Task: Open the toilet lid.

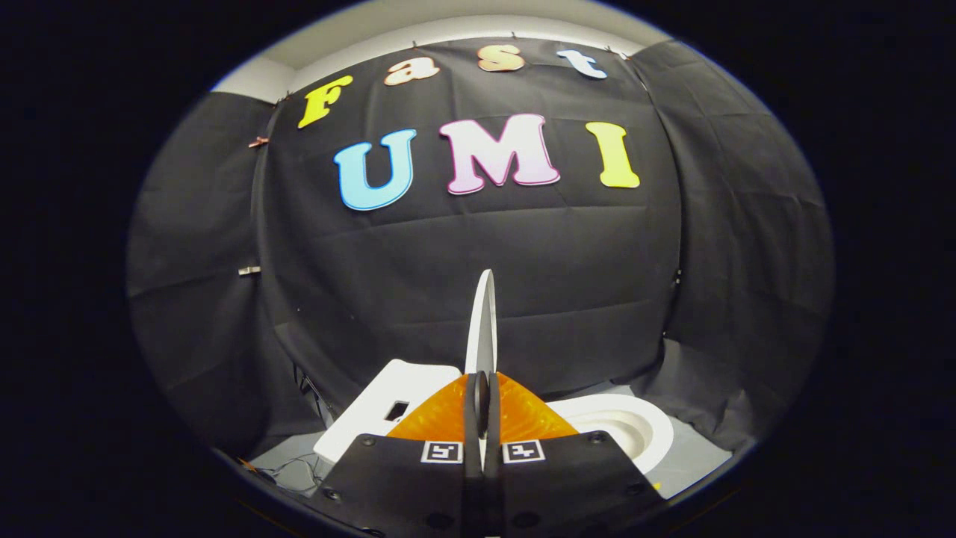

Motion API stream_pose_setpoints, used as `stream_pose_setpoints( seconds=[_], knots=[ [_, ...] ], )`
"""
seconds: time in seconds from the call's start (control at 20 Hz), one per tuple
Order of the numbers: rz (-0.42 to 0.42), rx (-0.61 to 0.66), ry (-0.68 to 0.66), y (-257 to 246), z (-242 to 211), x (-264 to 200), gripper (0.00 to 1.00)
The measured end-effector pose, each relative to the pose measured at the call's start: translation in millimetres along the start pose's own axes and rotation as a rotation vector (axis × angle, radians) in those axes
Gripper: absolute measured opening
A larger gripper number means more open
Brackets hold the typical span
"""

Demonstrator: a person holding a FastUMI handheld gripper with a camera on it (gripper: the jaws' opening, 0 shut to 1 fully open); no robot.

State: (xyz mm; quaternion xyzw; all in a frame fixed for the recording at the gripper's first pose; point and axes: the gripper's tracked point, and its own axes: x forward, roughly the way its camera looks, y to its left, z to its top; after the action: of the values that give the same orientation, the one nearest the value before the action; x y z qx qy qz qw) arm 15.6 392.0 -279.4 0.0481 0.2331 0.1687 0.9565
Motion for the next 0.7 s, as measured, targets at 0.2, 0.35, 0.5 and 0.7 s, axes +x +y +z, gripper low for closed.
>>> stream_pose_setpoints(
  seconds=[0.2,0.35,0.5,0.7],
  knots=[
    [0.026,-0.046,0.003,31.7,-2.6,0.8,0.05],
    [0.043,-0.070,0.007,50.3,-5.8,1.4,0.05],
    [0.050,-0.093,0.014,63.7,-8.8,2.6,0.05],
    [0.059,-0.117,0.014,79.7,-12.5,3.0,0.05]
  ],
)
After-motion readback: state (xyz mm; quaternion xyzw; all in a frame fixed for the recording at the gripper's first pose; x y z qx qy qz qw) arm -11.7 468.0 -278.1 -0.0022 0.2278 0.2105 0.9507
